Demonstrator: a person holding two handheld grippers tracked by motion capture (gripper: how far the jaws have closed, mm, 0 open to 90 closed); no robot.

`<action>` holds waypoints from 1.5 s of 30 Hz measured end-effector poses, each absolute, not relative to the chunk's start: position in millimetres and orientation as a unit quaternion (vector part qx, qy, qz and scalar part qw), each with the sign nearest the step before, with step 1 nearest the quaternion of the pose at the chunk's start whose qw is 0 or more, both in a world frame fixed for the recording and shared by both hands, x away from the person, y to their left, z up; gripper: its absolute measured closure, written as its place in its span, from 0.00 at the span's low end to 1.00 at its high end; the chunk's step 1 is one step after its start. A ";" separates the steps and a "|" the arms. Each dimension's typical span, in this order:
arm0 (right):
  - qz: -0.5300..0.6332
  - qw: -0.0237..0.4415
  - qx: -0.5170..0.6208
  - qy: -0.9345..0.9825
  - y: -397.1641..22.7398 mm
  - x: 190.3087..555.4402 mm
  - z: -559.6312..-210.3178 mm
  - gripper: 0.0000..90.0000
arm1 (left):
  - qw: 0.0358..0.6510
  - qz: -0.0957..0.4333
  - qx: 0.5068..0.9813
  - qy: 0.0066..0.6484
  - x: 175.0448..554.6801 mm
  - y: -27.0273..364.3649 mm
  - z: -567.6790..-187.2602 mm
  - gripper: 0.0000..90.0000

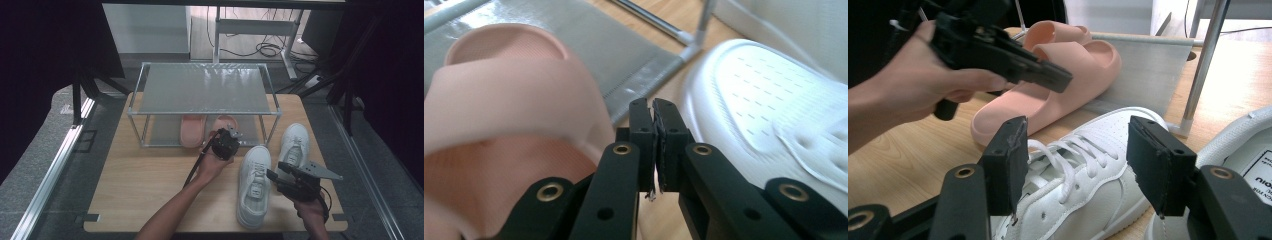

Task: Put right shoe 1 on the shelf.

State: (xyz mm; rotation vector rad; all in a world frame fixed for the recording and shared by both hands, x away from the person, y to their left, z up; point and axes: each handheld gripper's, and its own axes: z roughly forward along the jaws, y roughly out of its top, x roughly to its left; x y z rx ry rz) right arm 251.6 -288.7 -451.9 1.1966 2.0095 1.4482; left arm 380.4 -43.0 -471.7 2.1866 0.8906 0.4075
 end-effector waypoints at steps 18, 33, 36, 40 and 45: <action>0.515 0.194 0.426 0.718 -287.1 251.7 -452.3 0.47 | 0.378 0.120 0.865 0.307 327.3 19.0 -476.3 0.98; 0.513 0.193 0.425 0.720 -285.0 251.9 -452.8 0.47 | 0.370 0.092 0.868 0.317 305.5 70.0 -499.5 1.00; 0.513 0.193 0.426 0.720 -284.8 252.3 -453.1 0.47 | 0.360 0.089 0.872 0.318 304.3 75.1 -504.5 1.00; 0.512 0.193 0.425 0.721 -284.6 252.6 -453.4 0.47 | 0.351 0.087 0.876 0.319 303.3 77.7 -510.8 1.00; 0.512 0.193 0.424 0.721 -284.0 252.7 -453.6 0.47 | 0.332 0.089 0.887 0.309 303.6 71.4 -518.8 1.00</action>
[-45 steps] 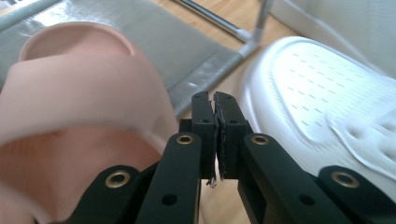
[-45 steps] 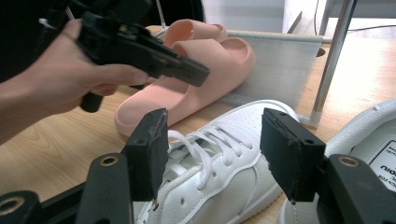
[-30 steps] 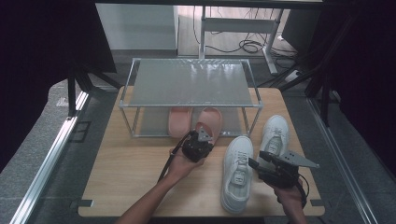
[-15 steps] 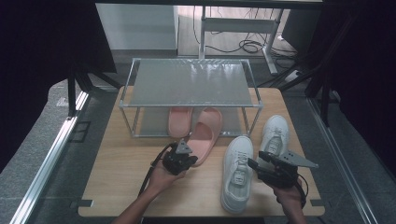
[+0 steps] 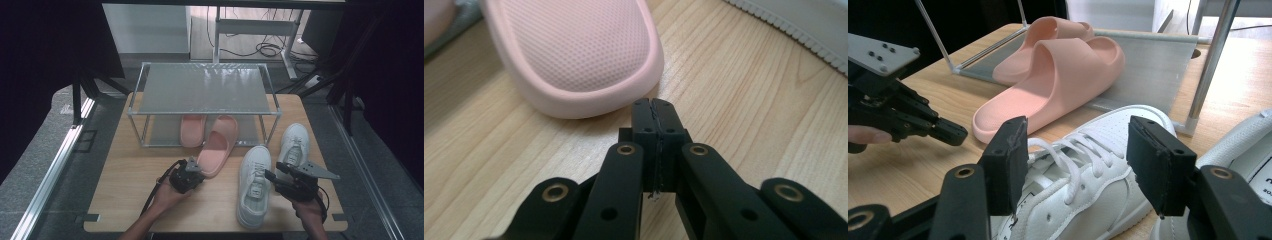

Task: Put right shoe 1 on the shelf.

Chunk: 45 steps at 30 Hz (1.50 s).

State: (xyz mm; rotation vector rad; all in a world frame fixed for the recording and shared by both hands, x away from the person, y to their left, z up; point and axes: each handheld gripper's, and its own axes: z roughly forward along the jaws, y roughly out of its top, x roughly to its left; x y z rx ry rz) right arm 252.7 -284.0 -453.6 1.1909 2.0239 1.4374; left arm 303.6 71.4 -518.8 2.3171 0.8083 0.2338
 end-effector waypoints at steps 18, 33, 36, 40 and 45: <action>0.513 0.194 0.426 0.720 -285.5 252.2 -453.0 0.47 | 0.325 0.093 0.892 0.300 317.6 44.4 -518.7 1.00; 0.514 0.194 0.427 0.718 -287.0 252.1 -452.7 0.47 | 0.348 0.094 0.872 0.332 340.9 26.7 -509.0 1.00; 0.515 0.195 0.426 0.718 -287.8 251.9 -452.4 0.47 | 0.346 0.093 0.870 0.339 348.7 23.3 -509.2 1.00; 0.515 0.195 0.428 0.717 -288.6 251.7 -452.0 0.47 | 0.345 0.095 0.869 0.342 352.1 20.7 -509.5 1.00; 0.515 0.195 0.428 0.717 -288.9 251.8 -452.1 0.47 | 0.339 0.099 0.872 0.340 357.3 18.0 -509.7 1.00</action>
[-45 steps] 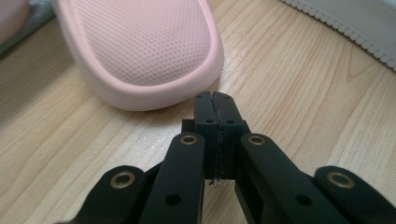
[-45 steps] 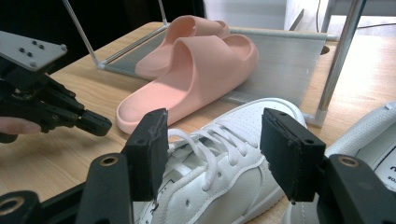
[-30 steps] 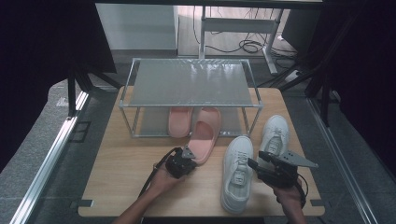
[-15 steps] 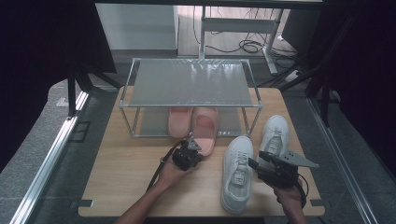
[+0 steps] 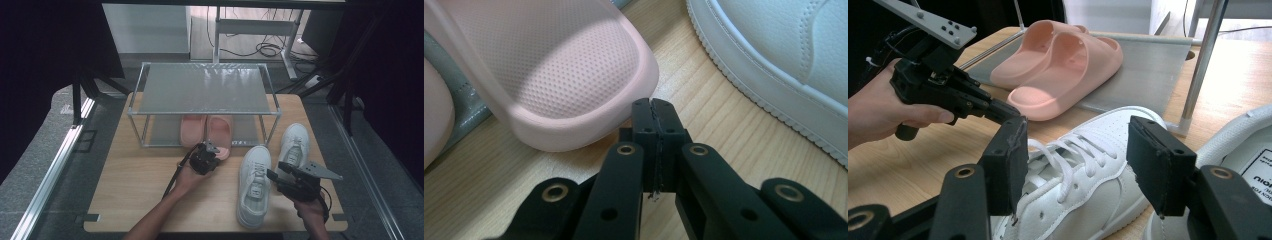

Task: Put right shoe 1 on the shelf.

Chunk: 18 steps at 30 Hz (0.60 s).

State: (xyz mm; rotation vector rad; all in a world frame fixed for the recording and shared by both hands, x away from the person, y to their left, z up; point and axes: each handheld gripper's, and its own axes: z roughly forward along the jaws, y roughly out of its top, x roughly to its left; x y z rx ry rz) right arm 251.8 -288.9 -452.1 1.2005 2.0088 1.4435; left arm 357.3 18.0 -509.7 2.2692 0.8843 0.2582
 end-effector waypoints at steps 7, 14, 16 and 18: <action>0.515 0.194 0.428 0.717 -288.5 251.8 -452.3 0.47 | 0.338 0.104 0.869 0.346 364.8 16.0 -510.1 1.00; 0.515 0.194 0.429 0.716 -289.6 251.5 -452.1 0.47 | 0.334 0.108 0.869 0.348 369.1 15.8 -510.0 1.00; 0.515 0.195 0.428 0.717 -289.1 251.6 -452.2 0.47 | 0.333 0.110 0.870 0.347 370.1 15.5 -509.9 1.00; 0.514 0.195 0.428 0.717 -289.0 251.8 -452.4 0.47 | 0.335 0.112 0.868 0.350 371.1 15.3 -510.5 1.00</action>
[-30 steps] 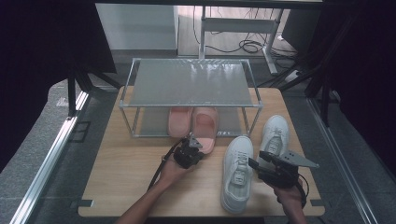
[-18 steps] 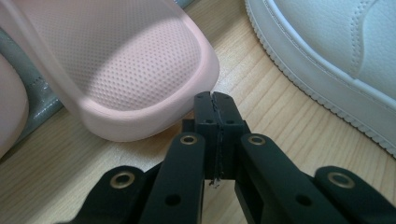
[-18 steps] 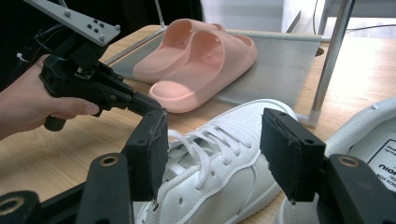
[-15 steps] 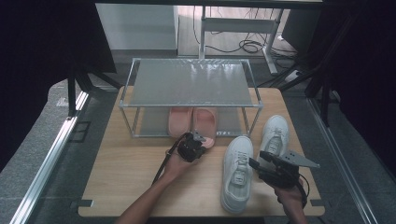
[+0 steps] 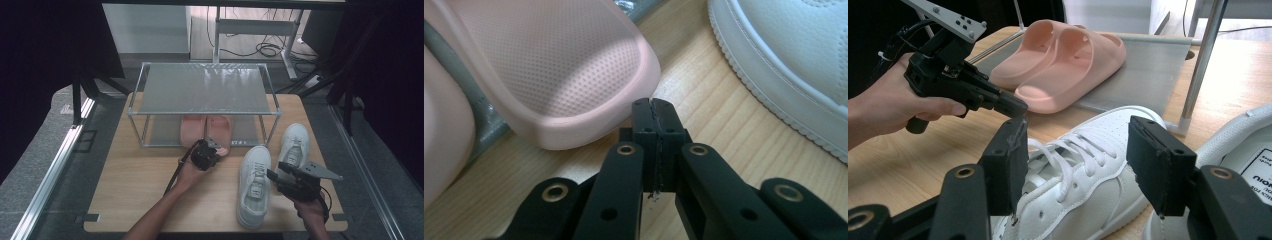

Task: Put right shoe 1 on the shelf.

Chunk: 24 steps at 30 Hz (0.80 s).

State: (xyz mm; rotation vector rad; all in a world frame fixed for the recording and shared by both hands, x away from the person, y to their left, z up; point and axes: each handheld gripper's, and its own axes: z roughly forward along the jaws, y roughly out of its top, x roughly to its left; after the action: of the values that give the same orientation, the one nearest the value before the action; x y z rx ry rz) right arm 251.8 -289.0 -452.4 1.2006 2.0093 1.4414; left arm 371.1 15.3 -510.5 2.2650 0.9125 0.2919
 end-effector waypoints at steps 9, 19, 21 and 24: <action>0.514 0.195 0.428 0.717 -288.6 251.9 -452.7 0.47 | 0.337 0.112 0.865 0.354 373.7 15.7 -511.2 1.00; 0.513 0.195 0.428 0.718 -288.8 252.4 -453.2 0.47 | 0.335 0.117 0.864 0.357 379.9 16.5 -512.4 1.00; 0.513 0.195 0.428 0.718 -288.6 252.2 -453.1 0.47 | 0.335 0.119 0.862 0.360 381.6 16.3 -512.8 1.00; 0.514 0.195 0.428 0.717 -288.6 251.9 -452.8 0.47 | 0.329 0.123 0.863 0.363 385.5 14.6 -511.8 1.00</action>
State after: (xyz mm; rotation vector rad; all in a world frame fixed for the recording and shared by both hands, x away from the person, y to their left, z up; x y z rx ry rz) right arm 251.9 -288.6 -452.8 1.2007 2.0107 1.4397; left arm 385.5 14.6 -511.8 2.2578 0.9509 0.3218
